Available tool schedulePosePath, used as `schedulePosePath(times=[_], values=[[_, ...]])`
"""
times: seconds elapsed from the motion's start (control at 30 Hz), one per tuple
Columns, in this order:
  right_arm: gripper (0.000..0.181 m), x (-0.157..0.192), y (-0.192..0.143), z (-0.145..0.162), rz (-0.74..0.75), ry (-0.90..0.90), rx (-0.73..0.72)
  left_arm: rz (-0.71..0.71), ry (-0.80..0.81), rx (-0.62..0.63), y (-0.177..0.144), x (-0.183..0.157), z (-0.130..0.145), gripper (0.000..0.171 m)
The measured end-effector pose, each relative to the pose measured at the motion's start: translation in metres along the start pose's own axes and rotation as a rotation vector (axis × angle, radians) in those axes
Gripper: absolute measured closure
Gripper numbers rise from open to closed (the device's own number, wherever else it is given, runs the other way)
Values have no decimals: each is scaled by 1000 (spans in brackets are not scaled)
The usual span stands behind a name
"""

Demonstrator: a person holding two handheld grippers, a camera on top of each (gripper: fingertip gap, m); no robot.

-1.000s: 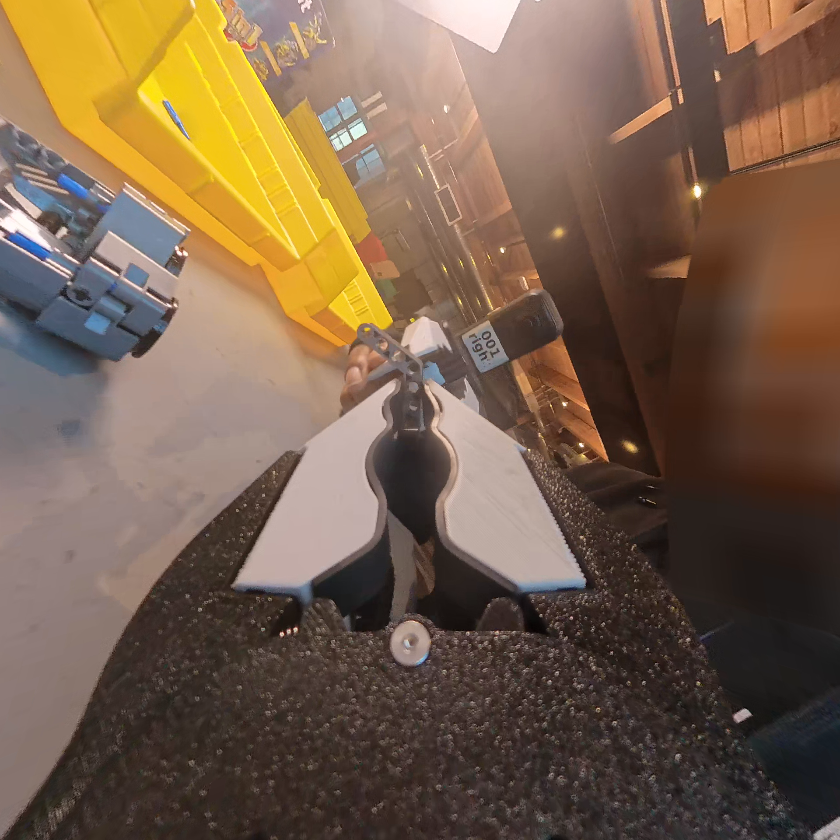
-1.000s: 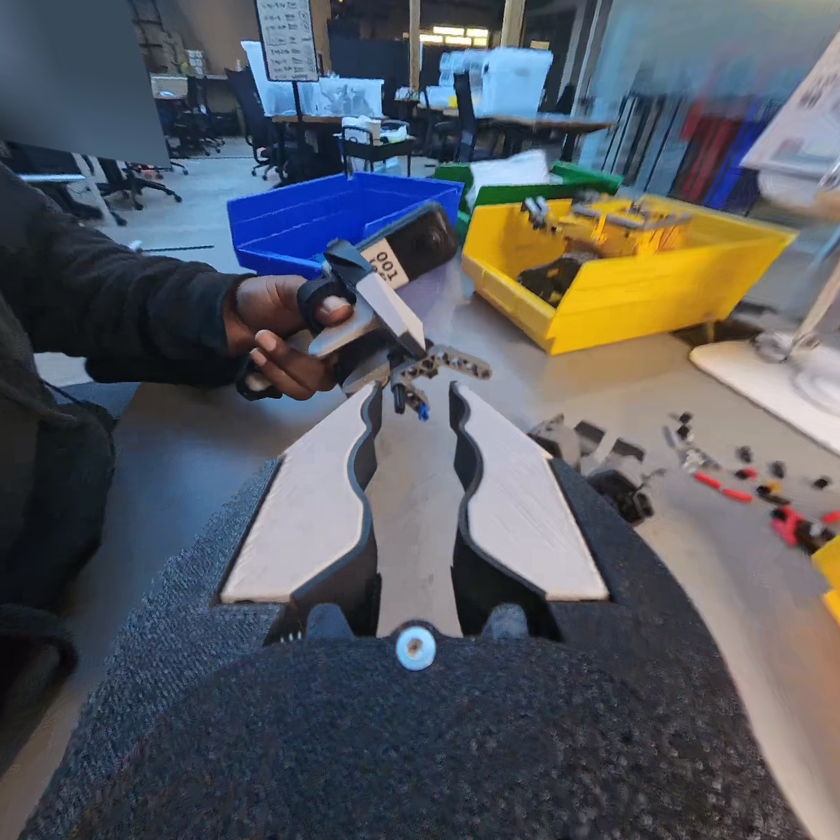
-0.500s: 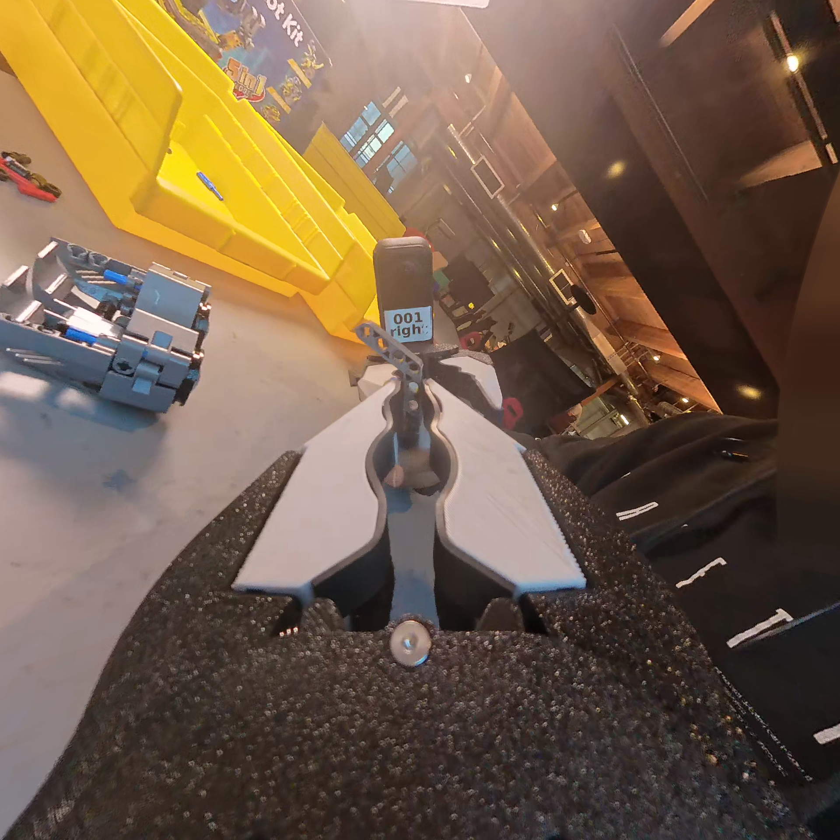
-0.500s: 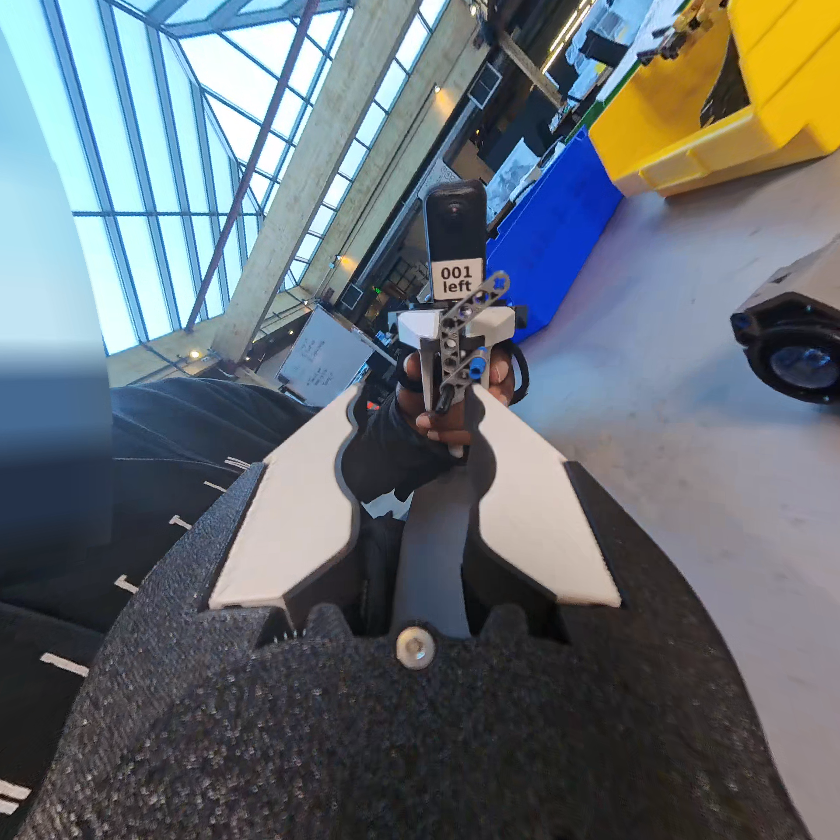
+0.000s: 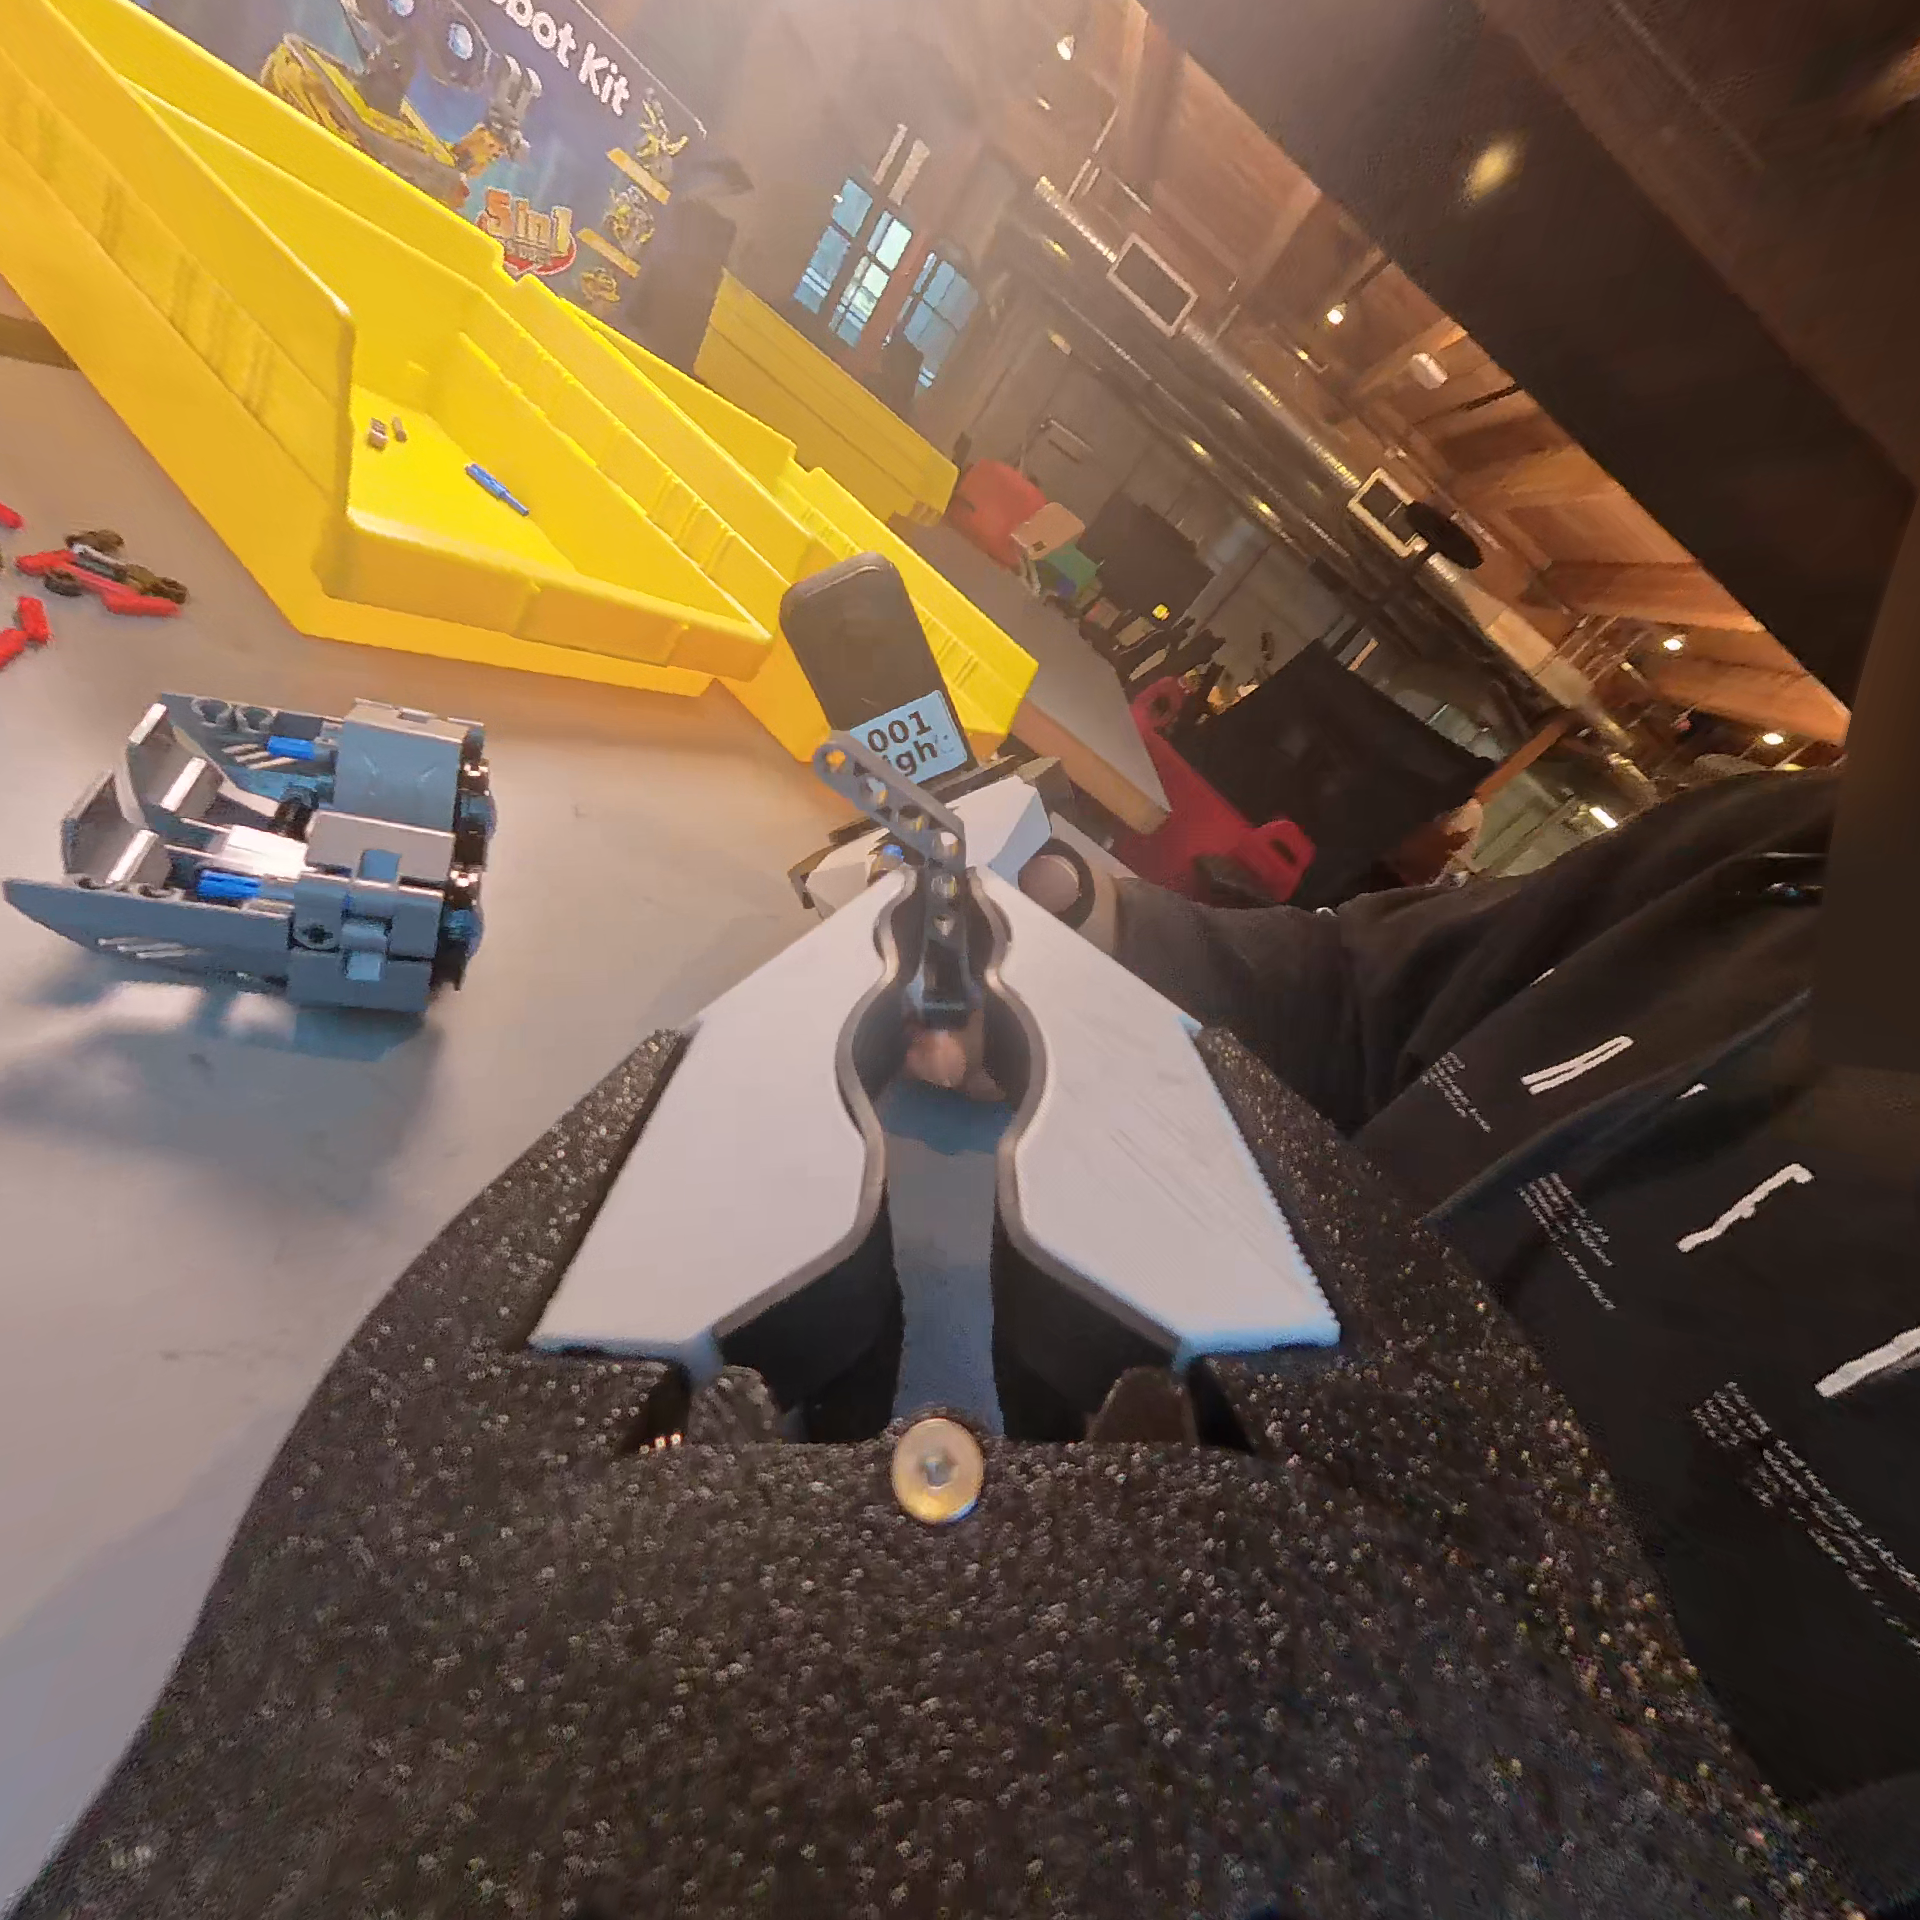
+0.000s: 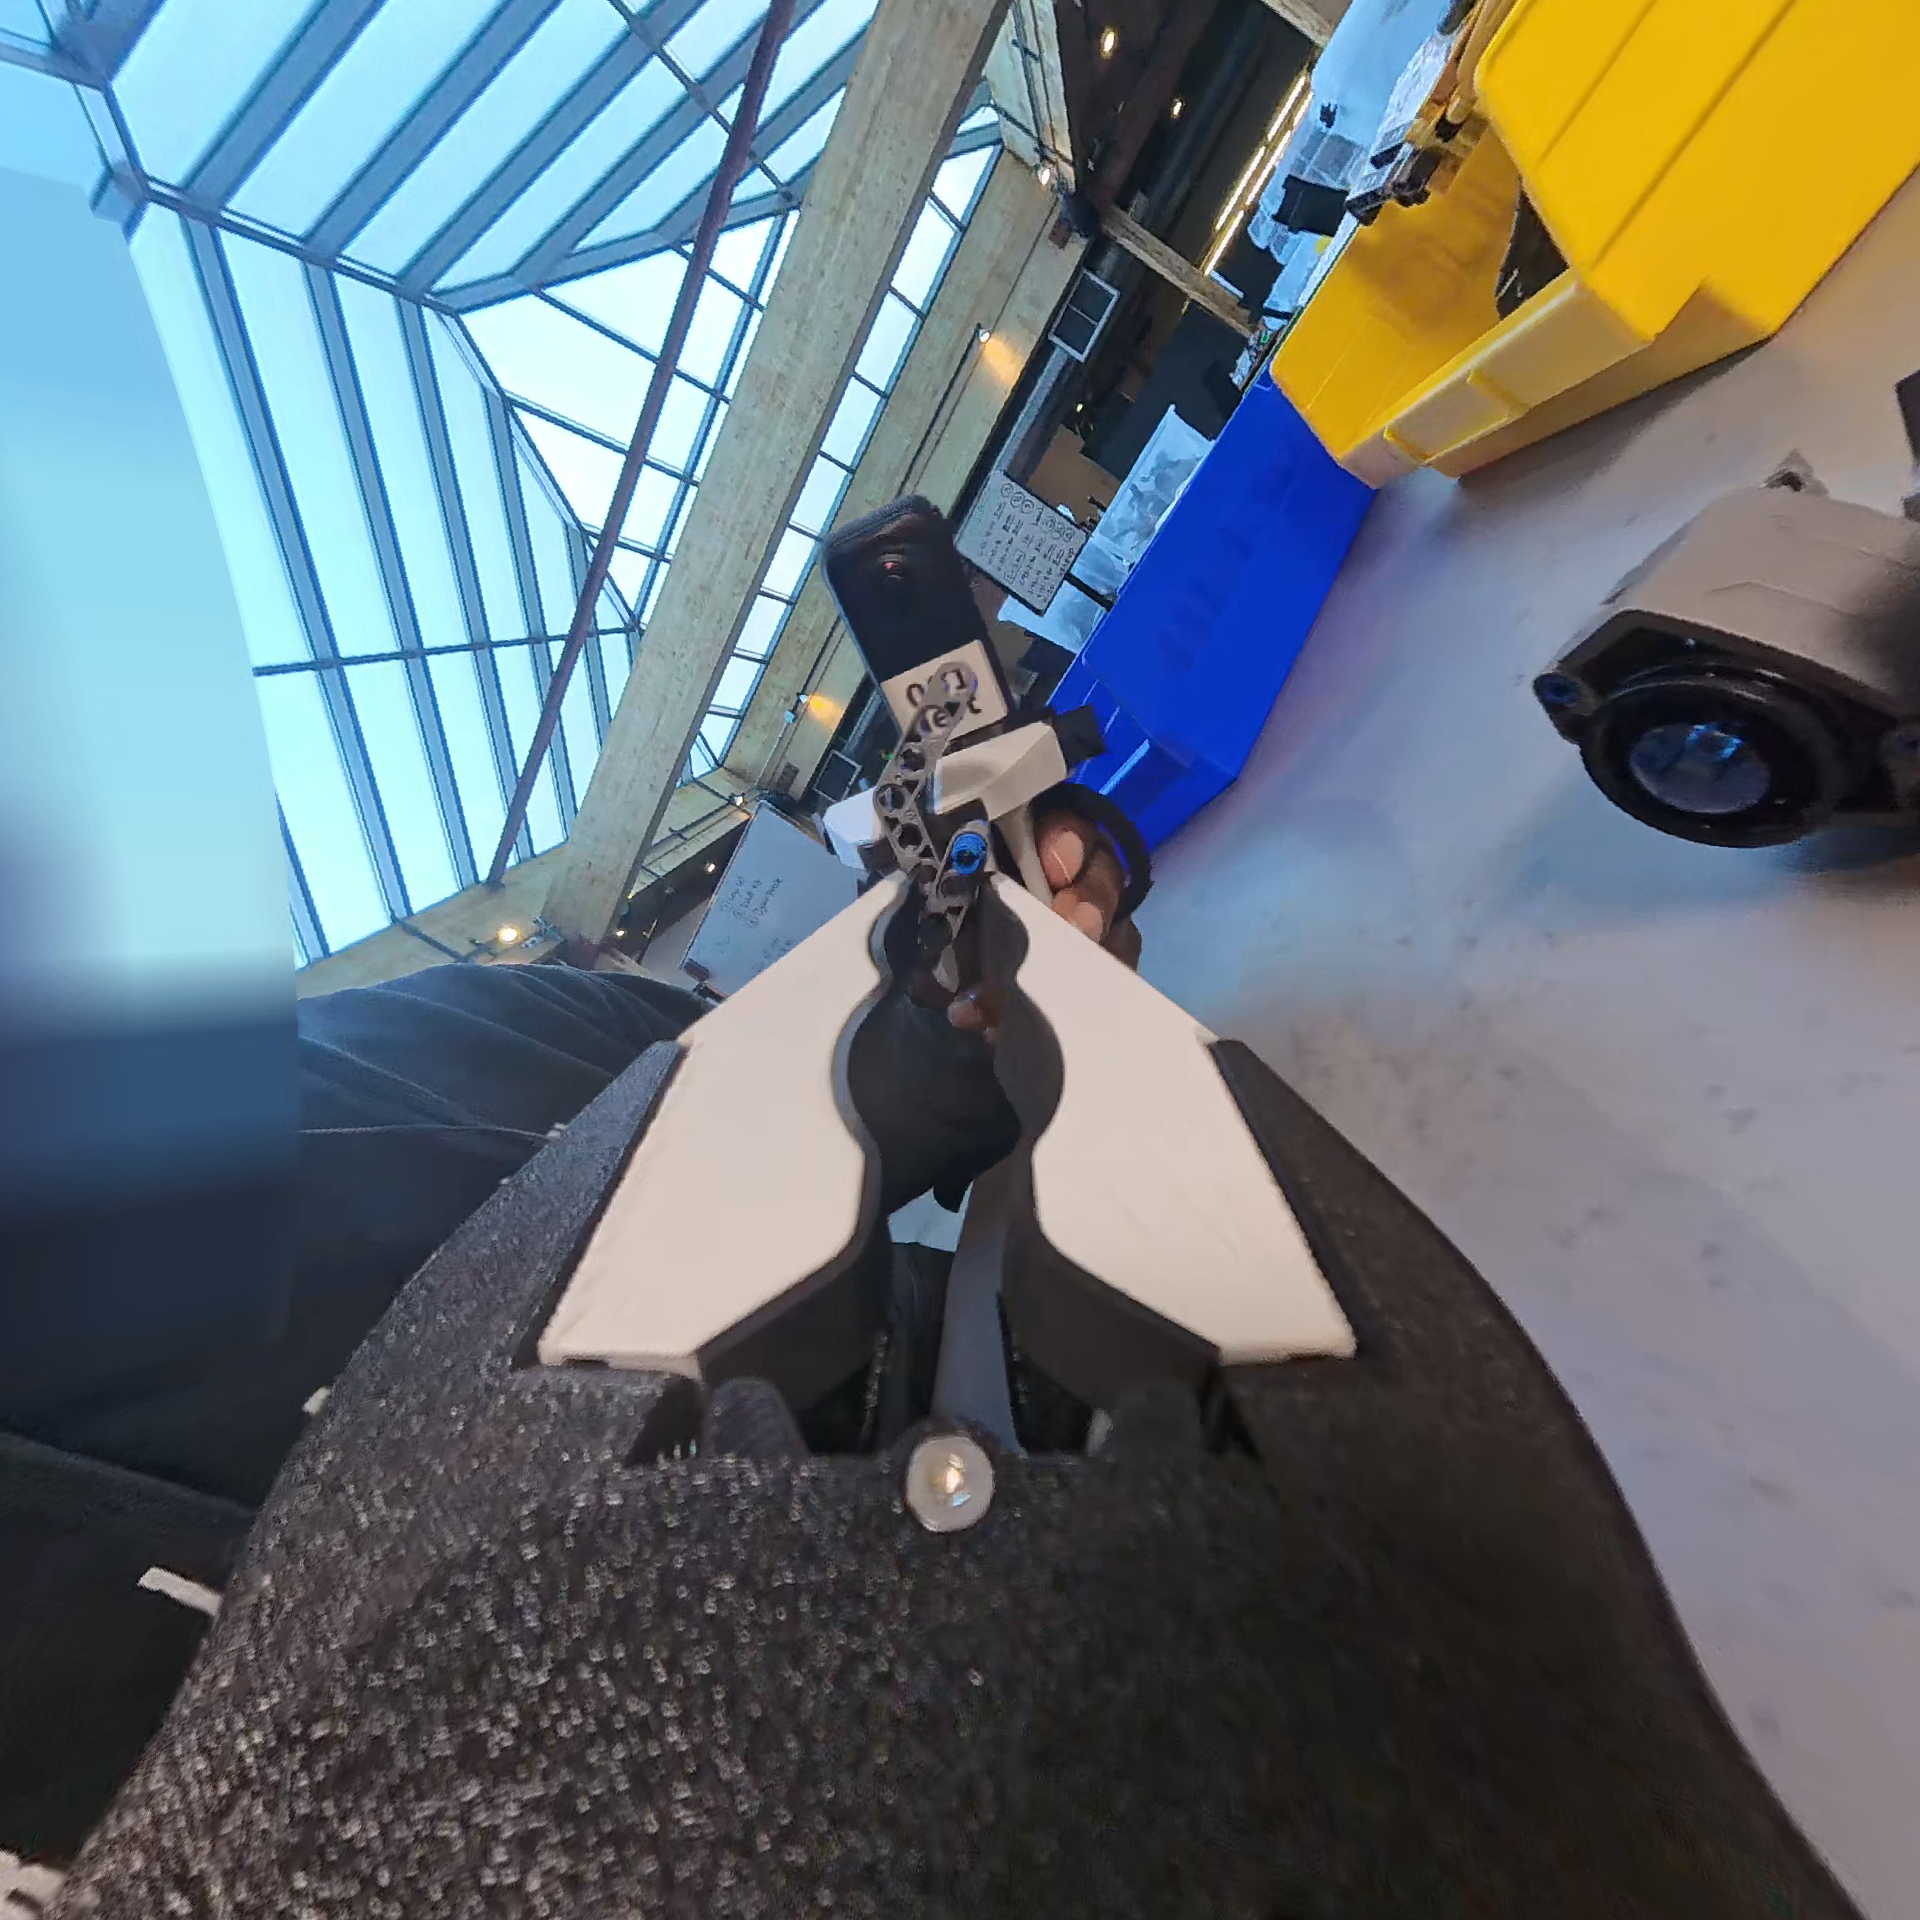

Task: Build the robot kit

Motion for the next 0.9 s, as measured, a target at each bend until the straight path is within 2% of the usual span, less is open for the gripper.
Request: schedulePosePath(times=[0.33,0.53,0.63,0.9], values=[[173,5,0,-5,70,-207,8,-3,10,-40,0,-3,-1,165],[176,21,-6,-13,-53,-208,-34,19,228,-91,-9,-19,-10,165],[176,26,-4,-13,3,-375,13,47,171,-107,-10,-17,-10,165],[176,30,3,-7,36,-446,55,112,69,-124,-4,-15,-5,165]])
Point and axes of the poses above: each gripper's, where its closed fingertips meet, y out along the fingers, z out of its underside, x = y × z across the jaws, the point moved 6 cm from there along -y, back along the fingers, and after that the axes turned 3 degrees about -y, right-handed, at the moved point
